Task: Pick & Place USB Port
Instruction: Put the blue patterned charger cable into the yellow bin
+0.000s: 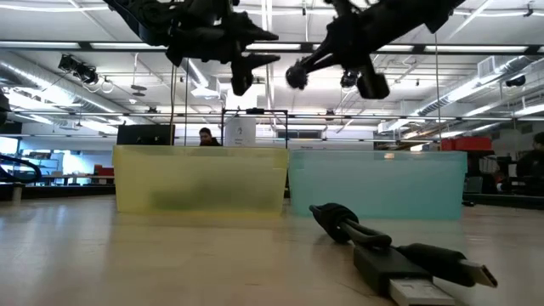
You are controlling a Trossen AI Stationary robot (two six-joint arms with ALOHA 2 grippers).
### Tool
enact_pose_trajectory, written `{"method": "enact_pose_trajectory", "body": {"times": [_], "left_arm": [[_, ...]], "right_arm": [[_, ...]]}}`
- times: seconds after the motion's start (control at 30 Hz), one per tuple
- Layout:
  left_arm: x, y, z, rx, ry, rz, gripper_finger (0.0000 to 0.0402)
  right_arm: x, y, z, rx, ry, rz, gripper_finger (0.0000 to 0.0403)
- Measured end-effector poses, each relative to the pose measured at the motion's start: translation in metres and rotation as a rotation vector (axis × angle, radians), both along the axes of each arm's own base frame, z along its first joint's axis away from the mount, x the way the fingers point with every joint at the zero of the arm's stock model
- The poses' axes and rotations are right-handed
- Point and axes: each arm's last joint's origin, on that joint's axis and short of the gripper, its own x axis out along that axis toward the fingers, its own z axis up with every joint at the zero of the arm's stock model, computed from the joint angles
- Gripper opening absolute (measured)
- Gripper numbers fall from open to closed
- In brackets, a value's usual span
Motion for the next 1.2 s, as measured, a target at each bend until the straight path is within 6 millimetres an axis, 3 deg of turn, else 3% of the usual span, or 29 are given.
{"method": "enact_pose_trajectory", "body": {"times": [0.37, 0.53, 0.73, 1.2], "left_arm": [[-0.005, 0.016, 0.019, -0.014, -0.156, 0.06, 0.0163], [-0.006, 0.016, 0.019, -0.038, -0.157, 0.052, 0.0163], [-0.006, 0.016, 0.025, -0.036, -0.201, 0.02, 0.0163], [-0.006, 0.016, 0.029, -0.01, -0.245, 0.033, 0.0163]], "right_arm": [[0.069, -0.034, -0.023, -0.093, 0.04, 0.115, 0.0], [0.089, -0.052, -0.028, -0.12, 0.028, 0.157, 0.0], [0.093, -0.062, -0.046, -0.114, 0.079, 0.152, 0.0], [0.088, -0.064, -0.058, -0.125, 0.175, 0.156, 0.0]]}}
